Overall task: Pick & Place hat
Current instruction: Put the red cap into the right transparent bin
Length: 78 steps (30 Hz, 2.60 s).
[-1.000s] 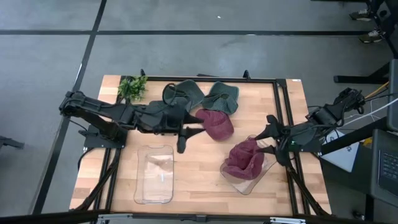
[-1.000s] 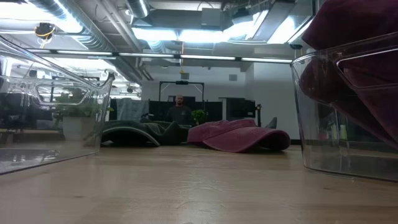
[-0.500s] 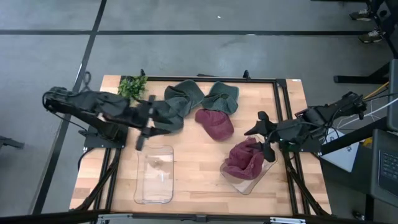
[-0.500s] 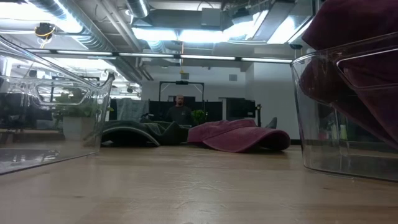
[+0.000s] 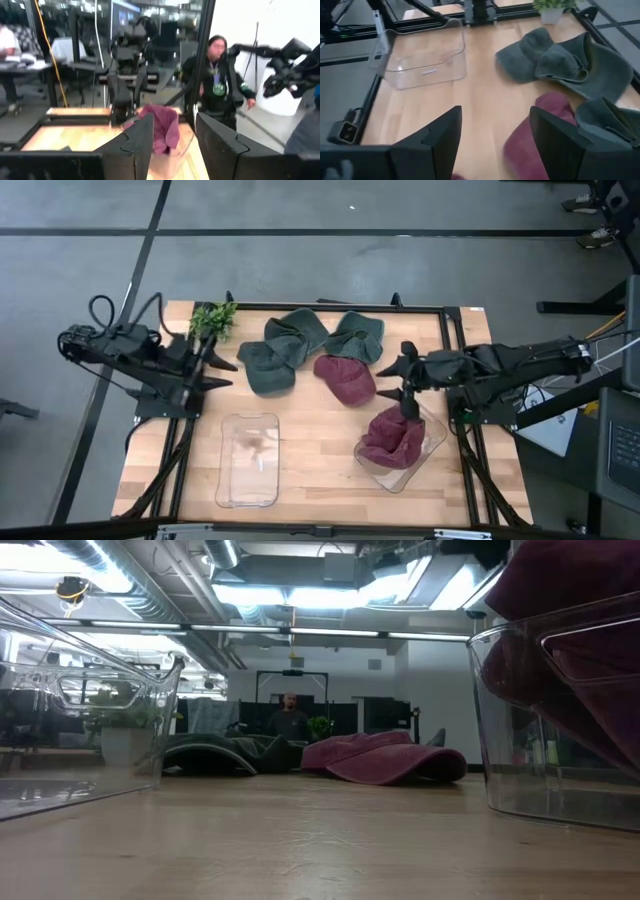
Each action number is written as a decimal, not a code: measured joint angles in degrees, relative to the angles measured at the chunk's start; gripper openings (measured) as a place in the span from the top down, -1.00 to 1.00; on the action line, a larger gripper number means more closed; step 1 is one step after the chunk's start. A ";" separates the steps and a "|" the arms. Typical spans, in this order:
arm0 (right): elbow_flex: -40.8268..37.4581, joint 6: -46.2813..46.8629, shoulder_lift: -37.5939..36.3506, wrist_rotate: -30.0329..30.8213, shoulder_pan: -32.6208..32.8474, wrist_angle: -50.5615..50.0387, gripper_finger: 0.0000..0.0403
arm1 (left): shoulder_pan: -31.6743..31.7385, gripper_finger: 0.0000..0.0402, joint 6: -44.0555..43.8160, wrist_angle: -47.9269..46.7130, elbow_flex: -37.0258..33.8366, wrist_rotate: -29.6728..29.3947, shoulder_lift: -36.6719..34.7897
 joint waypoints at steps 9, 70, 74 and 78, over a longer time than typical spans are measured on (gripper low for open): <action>0.02 -0.57 3.63 -3.31 -6.76 2.06 -0.15 | 0.07 0.29 -1.13 7.07 -16.92 -0.97 -17.28; 0.04 -1.31 9.36 -14.95 -20.46 -6.49 -0.15 | 2.78 0.29 -3.65 19.71 -52.92 6.64 -32.99; 0.04 -1.38 9.36 -14.94 -20.46 -6.47 -0.15 | 2.78 0.29 -3.65 19.71 -52.92 6.64 -32.99; 0.04 -5.41 9.36 -14.84 -20.46 -6.46 -0.15 | 2.78 0.29 -3.65 19.71 -52.92 6.64 -32.99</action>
